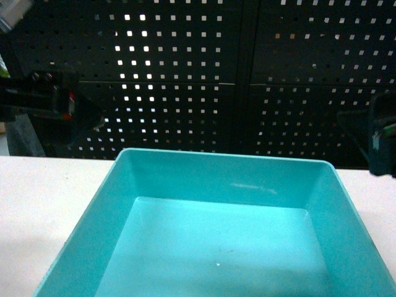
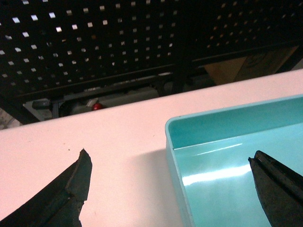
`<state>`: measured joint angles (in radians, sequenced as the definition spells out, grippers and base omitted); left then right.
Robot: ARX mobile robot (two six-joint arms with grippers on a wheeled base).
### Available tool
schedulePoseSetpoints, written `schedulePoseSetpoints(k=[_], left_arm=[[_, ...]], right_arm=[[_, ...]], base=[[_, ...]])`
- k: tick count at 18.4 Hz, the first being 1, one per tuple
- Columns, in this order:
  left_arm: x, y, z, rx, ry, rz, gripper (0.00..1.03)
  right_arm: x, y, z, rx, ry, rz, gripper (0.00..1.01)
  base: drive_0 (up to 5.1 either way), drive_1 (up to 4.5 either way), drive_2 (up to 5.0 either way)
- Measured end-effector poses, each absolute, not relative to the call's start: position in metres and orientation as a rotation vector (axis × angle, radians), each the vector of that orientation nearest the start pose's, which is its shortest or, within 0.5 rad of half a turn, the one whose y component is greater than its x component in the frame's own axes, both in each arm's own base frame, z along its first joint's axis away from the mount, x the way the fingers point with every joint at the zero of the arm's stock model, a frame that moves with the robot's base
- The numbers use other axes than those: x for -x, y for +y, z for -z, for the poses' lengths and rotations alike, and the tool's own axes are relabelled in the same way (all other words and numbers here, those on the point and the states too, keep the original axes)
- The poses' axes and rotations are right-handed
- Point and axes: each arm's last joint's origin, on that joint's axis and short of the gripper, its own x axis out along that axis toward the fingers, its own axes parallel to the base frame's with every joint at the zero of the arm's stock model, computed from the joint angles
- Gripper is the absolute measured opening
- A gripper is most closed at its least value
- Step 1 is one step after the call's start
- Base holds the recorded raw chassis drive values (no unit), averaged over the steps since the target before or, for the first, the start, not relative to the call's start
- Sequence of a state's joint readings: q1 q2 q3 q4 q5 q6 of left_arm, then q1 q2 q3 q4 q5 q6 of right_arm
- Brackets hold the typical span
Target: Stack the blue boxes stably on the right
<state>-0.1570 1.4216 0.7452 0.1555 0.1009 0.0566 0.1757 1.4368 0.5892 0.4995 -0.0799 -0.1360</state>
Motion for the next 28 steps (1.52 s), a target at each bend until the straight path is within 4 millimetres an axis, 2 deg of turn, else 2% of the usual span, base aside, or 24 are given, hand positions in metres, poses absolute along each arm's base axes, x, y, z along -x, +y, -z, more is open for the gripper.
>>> schedulePoseSetpoints(k=[2, 5, 9, 11, 14, 16, 18, 21, 23, 24, 25, 28], left_arm=[[-0.291, -0.062, -0.191, -0.081, 0.599, 0.274, 0.98], [-0.293, -0.075, -0.158, -0.078, 0.682, 0.253, 0.98], [-0.293, -0.077, -0.118, -0.069, 0.779, 0.200, 0.98], [-0.289, -0.077, -0.107, -0.049, 0.817, 0.194, 0.98], [-0.287, -0.085, -0.104, -0.024, 0.829, 0.202, 0.98], [-0.286, -0.088, -0.101, -0.013, 0.841, 0.202, 0.98], [-0.286, -0.087, -0.100, 0.001, 0.845, 0.186, 0.98], [-0.286, -0.088, -0.100, 0.002, 0.846, 0.174, 0.77], [-0.285, -0.088, -0.100, -0.003, 0.848, 0.166, 0.57], [-0.285, -0.089, -0.100, -0.005, 0.850, 0.164, 0.50], [-0.284, -0.089, -0.100, -0.009, 0.860, 0.165, 0.37], [-0.283, -0.090, -0.100, -0.014, 0.864, 0.151, 0.13]], right_arm=[[-0.283, 0.053, -0.165, 0.152, 0.397, -0.272, 0.98], [-0.279, 0.052, -0.128, 0.160, 0.501, -0.265, 0.98], [-0.274, 0.050, -0.094, 0.169, 0.599, -0.257, 0.98], [-0.273, 0.052, -0.088, 0.175, 0.609, -0.256, 0.98], [-0.270, 0.053, -0.080, 0.182, 0.627, -0.252, 0.98], [-0.269, 0.055, -0.080, 0.186, 0.625, -0.249, 0.93], [-0.269, 0.057, -0.079, 0.191, 0.625, -0.254, 0.76], [-0.268, 0.059, -0.077, 0.189, 0.626, -0.258, 0.52], [-0.266, 0.062, -0.076, 0.181, 0.623, -0.270, 0.32], [-0.266, 0.062, -0.076, 0.162, 0.624, -0.262, 0.25], [-0.267, 0.061, -0.076, 0.116, 0.620, -0.230, 0.16], [-0.267, 0.061, -0.077, 0.054, 0.619, -0.208, 0.07]], base=[[0.0, 0.00, 0.0], [0.0, 0.00, 0.0], [0.0, 0.00, 0.0], [0.0, 0.00, 0.0], [0.0, 0.00, 0.0], [0.0, 0.00, 0.0], [0.0, 0.00, 0.0], [0.0, 0.00, 0.0], [0.0, 0.00, 0.0], [0.0, 0.00, 0.0], [0.0, 0.00, 0.0], [0.0, 0.00, 0.0]])
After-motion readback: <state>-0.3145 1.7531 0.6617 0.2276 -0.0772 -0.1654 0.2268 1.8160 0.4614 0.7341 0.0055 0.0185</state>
